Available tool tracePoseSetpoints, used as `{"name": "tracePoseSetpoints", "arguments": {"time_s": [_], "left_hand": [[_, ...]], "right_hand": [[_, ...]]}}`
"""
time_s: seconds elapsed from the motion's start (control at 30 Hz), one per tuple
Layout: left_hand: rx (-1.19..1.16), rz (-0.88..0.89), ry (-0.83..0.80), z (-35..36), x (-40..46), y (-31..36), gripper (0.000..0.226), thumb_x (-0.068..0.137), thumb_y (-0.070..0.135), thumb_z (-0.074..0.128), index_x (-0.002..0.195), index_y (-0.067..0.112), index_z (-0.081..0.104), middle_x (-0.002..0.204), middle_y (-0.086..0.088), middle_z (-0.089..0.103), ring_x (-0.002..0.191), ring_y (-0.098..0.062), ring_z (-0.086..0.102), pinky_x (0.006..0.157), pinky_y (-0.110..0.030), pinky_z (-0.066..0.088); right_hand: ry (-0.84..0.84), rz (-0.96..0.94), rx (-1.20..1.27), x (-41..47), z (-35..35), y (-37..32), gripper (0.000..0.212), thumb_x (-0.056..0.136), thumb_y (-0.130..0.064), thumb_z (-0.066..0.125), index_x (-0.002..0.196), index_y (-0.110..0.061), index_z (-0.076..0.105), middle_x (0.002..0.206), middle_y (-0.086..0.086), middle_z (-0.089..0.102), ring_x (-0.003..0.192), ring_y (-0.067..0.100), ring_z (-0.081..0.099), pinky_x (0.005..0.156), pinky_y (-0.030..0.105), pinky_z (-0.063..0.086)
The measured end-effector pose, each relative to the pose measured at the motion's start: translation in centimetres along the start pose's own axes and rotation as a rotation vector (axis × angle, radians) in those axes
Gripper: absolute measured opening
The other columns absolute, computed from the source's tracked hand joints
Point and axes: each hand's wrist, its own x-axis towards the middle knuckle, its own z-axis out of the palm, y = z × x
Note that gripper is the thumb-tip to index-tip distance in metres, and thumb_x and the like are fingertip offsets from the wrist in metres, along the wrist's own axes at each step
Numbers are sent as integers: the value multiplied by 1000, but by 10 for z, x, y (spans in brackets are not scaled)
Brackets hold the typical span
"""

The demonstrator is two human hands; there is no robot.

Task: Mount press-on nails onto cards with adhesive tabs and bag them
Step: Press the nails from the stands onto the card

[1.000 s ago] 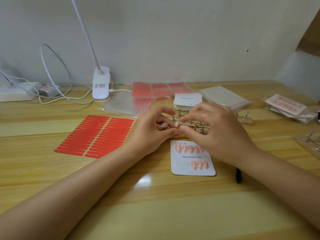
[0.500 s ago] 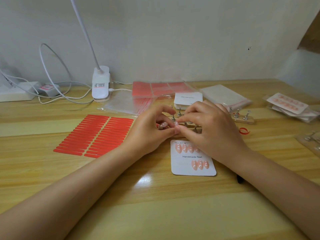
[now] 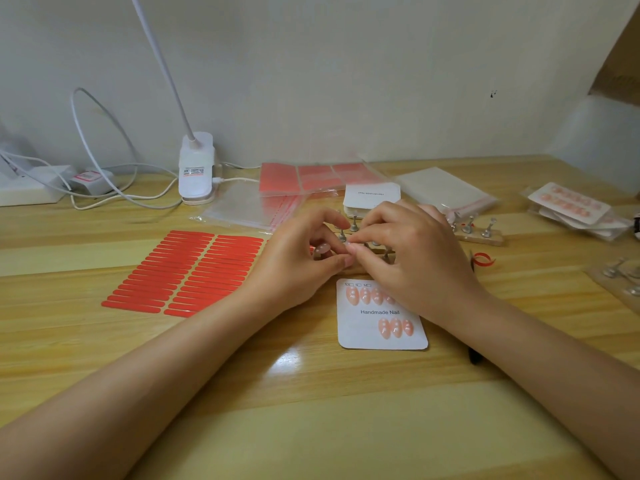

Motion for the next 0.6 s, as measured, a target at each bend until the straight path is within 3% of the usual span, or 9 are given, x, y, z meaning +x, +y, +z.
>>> {"name": "tracePoseSetpoints", "arguments": {"time_s": [0.43,0.6], "left_hand": [[-12,-7,-12,1,1,-1,33,75,5,74,95,21,52,66,12,63,55,6,48,59,-9,35],[0,0,-3,1,1,-1,35,75,6,75,92,24,52,67,14,63,56,7,49,59,-7,35]], "right_hand": [[32,49,59,3,2,2,12,82,-21,63,77,-18,74,77,-5,63,79,16,56,77,29,30],[26,168,227,4,5,3,10,84,-18,65,79,-19,74,77,-9,59,79,12,54,82,43,43]]}}
